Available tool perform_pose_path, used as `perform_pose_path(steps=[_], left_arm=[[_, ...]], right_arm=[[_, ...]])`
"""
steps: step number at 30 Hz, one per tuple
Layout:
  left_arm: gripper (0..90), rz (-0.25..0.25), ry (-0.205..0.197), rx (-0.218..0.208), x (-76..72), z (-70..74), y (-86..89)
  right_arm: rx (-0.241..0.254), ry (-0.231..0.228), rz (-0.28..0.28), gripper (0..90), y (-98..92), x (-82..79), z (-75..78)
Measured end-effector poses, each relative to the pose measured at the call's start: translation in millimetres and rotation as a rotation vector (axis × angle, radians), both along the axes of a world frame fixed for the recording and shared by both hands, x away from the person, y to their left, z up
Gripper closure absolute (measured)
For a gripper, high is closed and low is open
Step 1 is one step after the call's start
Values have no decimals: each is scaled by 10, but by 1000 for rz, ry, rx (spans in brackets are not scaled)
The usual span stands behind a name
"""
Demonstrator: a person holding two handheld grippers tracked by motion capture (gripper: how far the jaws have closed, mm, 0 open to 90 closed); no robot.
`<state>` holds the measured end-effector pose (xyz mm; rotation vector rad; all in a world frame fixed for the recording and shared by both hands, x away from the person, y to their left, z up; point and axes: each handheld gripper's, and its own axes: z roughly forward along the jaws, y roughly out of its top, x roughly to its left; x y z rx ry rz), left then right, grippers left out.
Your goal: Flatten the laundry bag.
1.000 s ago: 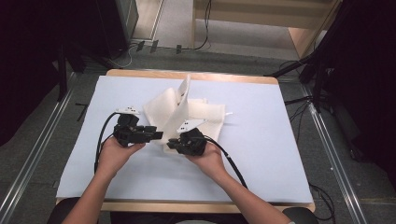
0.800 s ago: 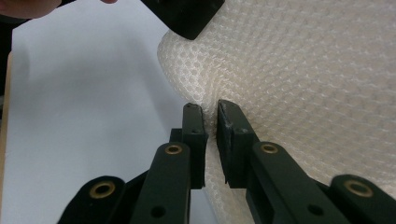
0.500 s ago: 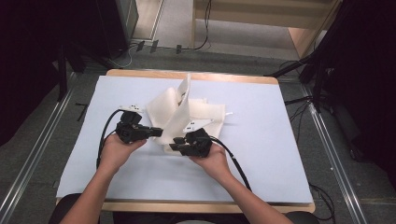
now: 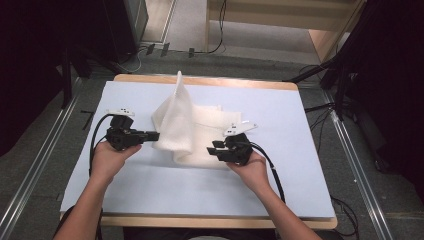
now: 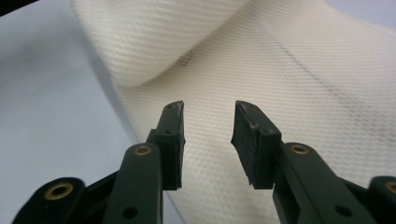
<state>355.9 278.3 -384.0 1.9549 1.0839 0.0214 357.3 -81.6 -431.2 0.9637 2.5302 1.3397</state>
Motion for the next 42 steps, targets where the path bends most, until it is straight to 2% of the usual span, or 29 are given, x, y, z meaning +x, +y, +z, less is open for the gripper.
perform_pose_path(steps=[5,9,12,17,21,23,29,32,35,38,42], left_arm=[[890,26,1,0,-12,-3,105],[886,40,7,18,-6,-14,200],[885,62,17,14,7,-28,301],[883,80,23,13,30,-48,408],[882,90,32,20,71,-78,464],[882,102,36,9,93,-88,496],[882,109,41,6,127,-103,522],[882,110,45,5,131,-107,530],[882,116,44,1,125,-104,541],[882,118,41,-1,114,-101,553],[882,122,42,-4,97,-105,567]], right_arm=[[2,20,-57,630,-202,15,-7],[-6,29,-76,617,-275,-34,-56],[-42,42,-65,605,-268,-98,-112],[-48,59,-62,540,-279,-201,-180],[-48,46,-65,490,-309,-271,-214],[-51,43,-68,473,-307,-294,-232],[-116,31,-56,452,-202,-304,-381],[-158,-24,-56,531,-175,-322,-414],[-194,-45,-69,672,-168,-318,-406],[-183,-5,-70,765,-186,-262,-372],[-136,21,-67,800,-257,-168,-334]])
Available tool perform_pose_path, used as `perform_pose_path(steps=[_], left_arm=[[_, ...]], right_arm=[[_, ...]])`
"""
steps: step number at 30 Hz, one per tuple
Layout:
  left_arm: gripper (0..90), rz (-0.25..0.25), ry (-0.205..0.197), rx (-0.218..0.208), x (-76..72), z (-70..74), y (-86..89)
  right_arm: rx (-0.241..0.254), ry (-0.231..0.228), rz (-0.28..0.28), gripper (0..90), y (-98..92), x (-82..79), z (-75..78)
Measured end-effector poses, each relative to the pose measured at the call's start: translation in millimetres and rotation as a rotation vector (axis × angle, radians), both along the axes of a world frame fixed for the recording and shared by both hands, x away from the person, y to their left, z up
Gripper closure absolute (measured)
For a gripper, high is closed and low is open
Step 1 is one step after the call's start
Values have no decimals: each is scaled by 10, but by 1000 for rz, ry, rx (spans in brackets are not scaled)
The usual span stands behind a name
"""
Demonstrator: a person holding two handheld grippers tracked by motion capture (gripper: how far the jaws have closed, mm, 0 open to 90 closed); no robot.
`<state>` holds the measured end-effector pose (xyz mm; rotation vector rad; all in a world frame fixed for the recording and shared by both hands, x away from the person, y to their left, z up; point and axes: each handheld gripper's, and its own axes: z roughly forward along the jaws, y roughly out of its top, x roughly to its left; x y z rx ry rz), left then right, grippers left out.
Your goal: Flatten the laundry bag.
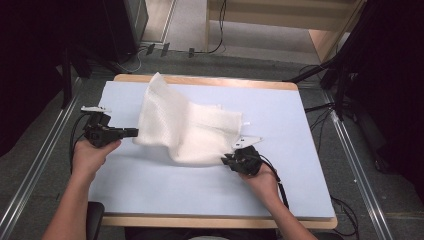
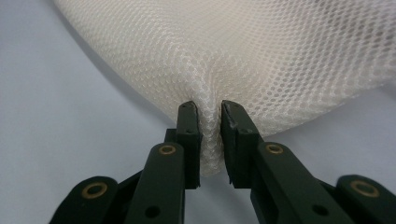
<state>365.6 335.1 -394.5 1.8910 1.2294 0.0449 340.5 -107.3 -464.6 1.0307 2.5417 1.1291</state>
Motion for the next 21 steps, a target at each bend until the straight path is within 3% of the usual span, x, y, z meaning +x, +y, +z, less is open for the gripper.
perform_pose_path(steps=[7,14,18,21], left_arm=[[884,-11,9,8,-56,-16,-28],[888,-51,18,16,-134,-56,-125],[890,-36,11,16,-191,-57,-169],[890,-42,6,21,-228,-71,-220]], right_arm=[[64,22,-80,806,-221,269,68],[63,9,-124,809,-349,550,95],[61,-10,-149,809,-381,720,105],[90,16,-165,810,-407,846,86]])
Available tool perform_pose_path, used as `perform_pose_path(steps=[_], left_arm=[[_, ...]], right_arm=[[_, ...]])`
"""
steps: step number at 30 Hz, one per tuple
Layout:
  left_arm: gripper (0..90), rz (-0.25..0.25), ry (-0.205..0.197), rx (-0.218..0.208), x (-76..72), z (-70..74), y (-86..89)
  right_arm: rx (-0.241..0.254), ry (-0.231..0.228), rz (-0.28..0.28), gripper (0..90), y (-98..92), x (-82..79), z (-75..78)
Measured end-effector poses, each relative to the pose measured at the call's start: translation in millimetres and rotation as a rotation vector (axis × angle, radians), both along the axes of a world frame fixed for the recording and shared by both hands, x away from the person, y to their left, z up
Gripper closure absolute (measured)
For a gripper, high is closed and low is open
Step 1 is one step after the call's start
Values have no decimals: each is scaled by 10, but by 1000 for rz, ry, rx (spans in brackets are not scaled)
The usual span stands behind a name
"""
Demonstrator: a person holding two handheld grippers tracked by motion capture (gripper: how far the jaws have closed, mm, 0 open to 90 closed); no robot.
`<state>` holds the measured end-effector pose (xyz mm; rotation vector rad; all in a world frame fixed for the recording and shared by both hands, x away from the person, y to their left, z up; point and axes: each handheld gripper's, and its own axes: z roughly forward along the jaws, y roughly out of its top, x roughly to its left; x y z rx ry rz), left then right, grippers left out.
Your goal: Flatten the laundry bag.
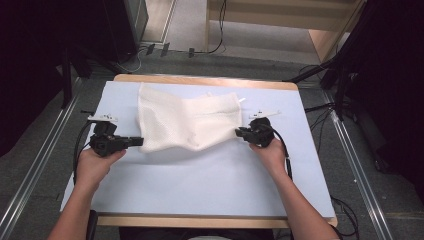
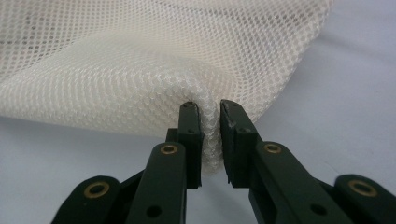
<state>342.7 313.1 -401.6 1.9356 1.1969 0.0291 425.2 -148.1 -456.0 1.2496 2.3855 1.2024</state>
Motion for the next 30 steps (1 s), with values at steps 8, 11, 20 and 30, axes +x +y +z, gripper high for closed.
perform_pose_path(steps=[8,11,20,30], left_arm=[[890,5,-17,14,-141,-68,-56],[890,-8,11,10,-206,-105,-66],[660,-13,14,17,-291,-137,-28],[417,82,-14,-23,-174,-61,219]], right_arm=[[4,-4,-17,808,56,287,9],[32,23,-21,807,41,348,-28],[2,-1,-15,728,77,396,-20],[-10,1,17,590,-40,205,120]])
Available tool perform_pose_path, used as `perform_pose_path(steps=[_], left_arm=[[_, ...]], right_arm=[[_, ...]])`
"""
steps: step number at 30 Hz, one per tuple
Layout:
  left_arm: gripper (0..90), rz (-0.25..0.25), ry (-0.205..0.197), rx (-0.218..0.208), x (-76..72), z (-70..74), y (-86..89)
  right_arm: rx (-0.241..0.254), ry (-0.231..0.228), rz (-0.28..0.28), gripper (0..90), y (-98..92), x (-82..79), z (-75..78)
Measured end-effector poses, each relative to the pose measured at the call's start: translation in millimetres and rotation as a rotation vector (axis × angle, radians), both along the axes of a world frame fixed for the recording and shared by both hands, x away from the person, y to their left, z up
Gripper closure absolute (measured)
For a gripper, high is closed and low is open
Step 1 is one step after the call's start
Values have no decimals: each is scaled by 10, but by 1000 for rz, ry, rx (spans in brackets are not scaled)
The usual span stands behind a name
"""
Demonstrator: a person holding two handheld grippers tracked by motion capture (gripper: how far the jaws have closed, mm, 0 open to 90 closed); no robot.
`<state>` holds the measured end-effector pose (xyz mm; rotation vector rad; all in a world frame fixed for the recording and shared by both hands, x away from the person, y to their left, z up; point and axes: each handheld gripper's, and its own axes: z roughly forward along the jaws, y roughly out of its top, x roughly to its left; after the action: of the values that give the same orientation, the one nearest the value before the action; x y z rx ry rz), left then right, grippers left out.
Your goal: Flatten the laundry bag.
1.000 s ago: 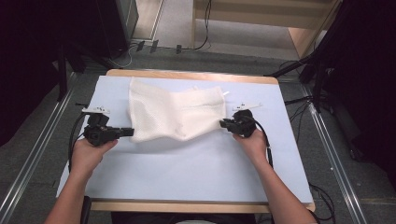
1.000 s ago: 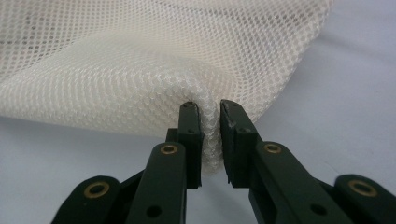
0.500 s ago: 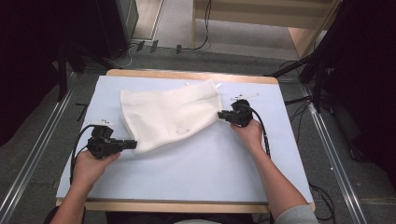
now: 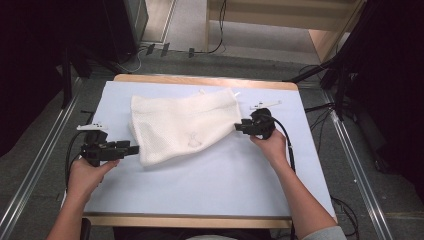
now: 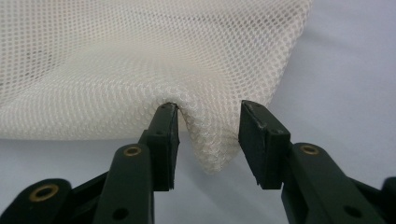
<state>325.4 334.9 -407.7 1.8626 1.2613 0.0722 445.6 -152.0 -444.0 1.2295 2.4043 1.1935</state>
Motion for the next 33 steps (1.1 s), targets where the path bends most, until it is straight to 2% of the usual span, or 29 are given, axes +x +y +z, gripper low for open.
perform_pose_path(steps=[5,6,9,13,16,24,26,29,30,33], left_arm=[[385,14,5,7,202,19,44],[374,16,12,2,243,21,51],[365,9,18,3,356,33,67],[358,17,7,-6,501,74,95],[351,19,2,3,604,94,107],[363,41,25,-6,860,71,52],[407,31,35,0,894,54,-1],[559,26,44,15,925,23,-88],[576,29,47,24,932,18,-119],[704,18,31,34,924,15,-208]], right_arm=[[-11,-9,19,528,-52,-122,55],[-13,1,11,512,-69,-150,60],[-8,3,2,512,-147,-226,60],[11,4,-6,509,-250,-324,66],[13,9,-10,509,-296,-399,66],[-6,15,-6,509,-343,-543,29],[-10,17,-10,509,-351,-558,16],[-18,20,-14,510,-370,-578,-8],[-20,19,-17,510,-381,-582,-14],[-16,20,-25,515,-403,-594,-19]])
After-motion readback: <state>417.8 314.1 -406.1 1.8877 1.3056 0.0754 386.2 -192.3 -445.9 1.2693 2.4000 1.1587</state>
